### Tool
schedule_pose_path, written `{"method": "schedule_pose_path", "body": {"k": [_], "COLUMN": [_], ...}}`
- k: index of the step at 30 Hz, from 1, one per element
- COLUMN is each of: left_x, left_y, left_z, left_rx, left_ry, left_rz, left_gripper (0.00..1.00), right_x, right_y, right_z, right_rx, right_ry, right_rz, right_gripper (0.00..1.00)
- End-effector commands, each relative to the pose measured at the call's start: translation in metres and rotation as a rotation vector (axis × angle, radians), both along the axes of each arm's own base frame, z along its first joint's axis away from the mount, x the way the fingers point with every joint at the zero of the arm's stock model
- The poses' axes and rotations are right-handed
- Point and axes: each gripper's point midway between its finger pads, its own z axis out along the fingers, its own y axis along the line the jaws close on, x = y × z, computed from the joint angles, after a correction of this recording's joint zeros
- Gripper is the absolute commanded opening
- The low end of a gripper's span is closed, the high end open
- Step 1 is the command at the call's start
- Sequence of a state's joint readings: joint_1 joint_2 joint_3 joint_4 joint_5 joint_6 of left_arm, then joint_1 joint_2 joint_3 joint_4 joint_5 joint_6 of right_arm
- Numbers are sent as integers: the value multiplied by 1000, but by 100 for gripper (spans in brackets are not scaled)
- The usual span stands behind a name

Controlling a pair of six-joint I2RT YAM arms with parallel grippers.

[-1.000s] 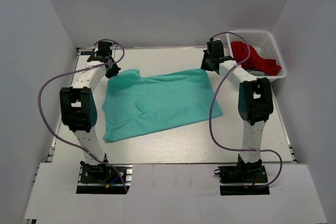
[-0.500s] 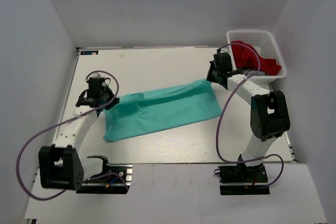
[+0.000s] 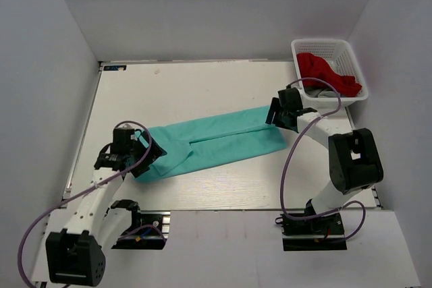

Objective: Fold and stack the t-shirts
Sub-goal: Fold the other side of the tshirt into a rectangle

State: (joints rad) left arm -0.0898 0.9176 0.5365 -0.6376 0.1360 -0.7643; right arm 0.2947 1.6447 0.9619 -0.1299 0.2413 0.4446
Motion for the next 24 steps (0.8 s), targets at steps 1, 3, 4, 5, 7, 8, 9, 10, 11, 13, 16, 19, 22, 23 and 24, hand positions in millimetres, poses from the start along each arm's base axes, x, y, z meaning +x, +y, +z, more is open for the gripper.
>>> {"method": "schedule_pose_path", "body": {"k": [1,3,4,5,7,8,9,10,11,13,16,19,22,23,24], "left_x": [-3,5,14,20,34,36,45,51,55,60,75,84,98,107,111], "left_y": [0,-1,-1,-4,-6,-6,-5,-6,-6,-15,-25,-25,-19,-19,-19], "left_z": [32,41,47,49,46,43,45,43,30,24,6,-20,-34,-47,-54], "left_rx": [-7,-6,-9,-17,-13,-11,2,3,6,-30,-72,-49,-8,4,6], "left_ry": [-85,-134,-166,-173,-157,-136,-143,-140,-97,-88,-63,25,68,107,136], "left_rz": [3,-4,-4,-10,-28,-28,-28,-28,-29,-69,-100,-83,-71,-65,-65], "left_gripper": [100,100,100,100,100,100,100,100,100,100,100,100,100,100,100], "right_x": [-2,-1,1,5,8,12,12,17,18,16,12,1,-16,-25,-33], "right_y": [-15,-6,7,12,34,37,47,53,57,75,90,91,88,83,83], "right_z": [30,40,46,53,62,66,63,70,64,57,25,5,-12,-21,-25], "right_rx": [-12,22,59,65,130,125,145,157,153,203,237,261,267,255,252], "right_ry": [-69,-80,-94,-109,-127,-154,-145,-166,-149,-116,-22,42,79,106,125], "right_rz": [-80,-44,0,39,126,163,204,227,253,323,352,320,296,286,286], "right_gripper": [76,90,90,90,90,90,90,90,90,90,90,90,90,90,90]}}
